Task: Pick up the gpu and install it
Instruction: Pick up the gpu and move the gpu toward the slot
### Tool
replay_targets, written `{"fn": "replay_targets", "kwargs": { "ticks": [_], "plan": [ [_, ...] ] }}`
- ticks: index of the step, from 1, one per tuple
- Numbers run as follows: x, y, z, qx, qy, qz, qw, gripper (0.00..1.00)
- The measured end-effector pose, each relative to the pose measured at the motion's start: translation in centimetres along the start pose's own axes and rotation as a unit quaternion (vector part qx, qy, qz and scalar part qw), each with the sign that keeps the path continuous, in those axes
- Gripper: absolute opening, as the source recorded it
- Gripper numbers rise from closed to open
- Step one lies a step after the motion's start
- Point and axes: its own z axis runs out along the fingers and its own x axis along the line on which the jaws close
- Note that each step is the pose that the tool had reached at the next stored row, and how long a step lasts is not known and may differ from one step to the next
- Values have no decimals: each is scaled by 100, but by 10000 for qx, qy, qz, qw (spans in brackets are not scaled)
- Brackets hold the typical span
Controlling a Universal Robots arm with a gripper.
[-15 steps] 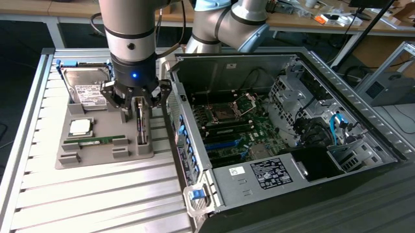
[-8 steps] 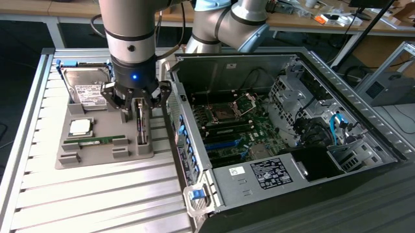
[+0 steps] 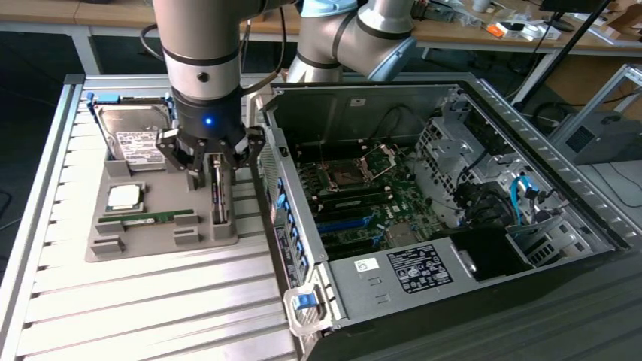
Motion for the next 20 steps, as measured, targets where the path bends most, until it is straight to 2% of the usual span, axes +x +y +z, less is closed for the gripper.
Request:
{"fn": "replay_targets", "kwargs": {
  "ticks": [20],
  "plan": [
    [2,-2,66,0,0,0,10000,50]
  ]
}}
